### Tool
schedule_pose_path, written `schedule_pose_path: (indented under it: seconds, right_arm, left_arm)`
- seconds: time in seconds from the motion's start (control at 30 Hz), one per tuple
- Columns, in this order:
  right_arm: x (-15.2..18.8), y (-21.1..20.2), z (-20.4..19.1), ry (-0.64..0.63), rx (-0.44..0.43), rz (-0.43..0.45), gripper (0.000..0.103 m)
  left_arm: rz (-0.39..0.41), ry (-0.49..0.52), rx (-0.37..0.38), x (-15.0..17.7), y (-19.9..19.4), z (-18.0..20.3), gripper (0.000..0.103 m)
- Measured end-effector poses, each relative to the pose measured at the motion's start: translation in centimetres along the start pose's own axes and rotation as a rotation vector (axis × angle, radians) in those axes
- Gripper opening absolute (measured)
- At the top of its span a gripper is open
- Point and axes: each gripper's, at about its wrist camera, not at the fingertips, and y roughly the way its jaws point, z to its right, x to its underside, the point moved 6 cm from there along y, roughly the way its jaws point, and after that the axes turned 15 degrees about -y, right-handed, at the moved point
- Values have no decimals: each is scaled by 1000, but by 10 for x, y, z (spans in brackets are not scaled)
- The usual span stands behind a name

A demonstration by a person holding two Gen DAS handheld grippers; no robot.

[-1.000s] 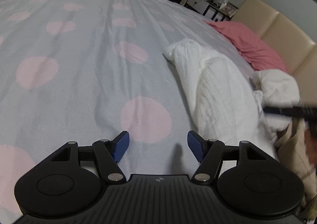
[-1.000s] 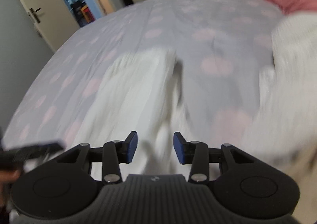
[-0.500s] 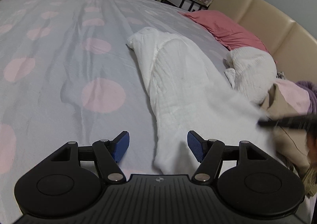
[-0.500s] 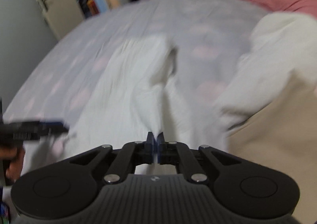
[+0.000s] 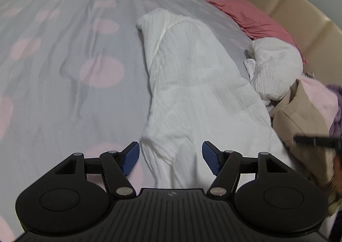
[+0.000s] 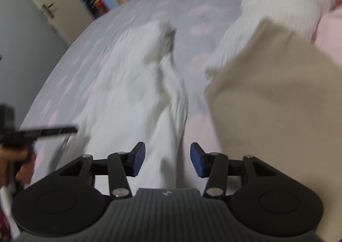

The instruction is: Fold clothes

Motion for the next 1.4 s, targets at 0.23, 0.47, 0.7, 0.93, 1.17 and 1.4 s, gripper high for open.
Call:
schedule_pose_path:
  seconds: [0.23, 0.47, 0.7, 0.93, 1.17, 1.4]
  right_arm:
    - [65, -11, -20, -20, -58, -118, 57]
    - [114, -73, -35, -33, -65, -103, 59]
    - [167, -115, -58, -79, -43, -200, 60]
    - [218, -122, -95, -199, -45, -394, 63]
    - [257, -118, -84, -205, -31, -376, 66]
    - [274, -131, -78, -182, -106, -373, 66]
  left_arm:
    - [-71, 12, -28, 50, -22, 16, 63]
    - [-126, 96, -44, 126, -54, 33, 63]
    - [-175, 80, -43, 198, -69, 36, 63]
    - [-217, 116, -29, 264, -85, 43, 64]
    - [-212, 142, 19, 314, -107, 50, 71]
    - [-327, 82, 115, 348, -113, 56, 66]
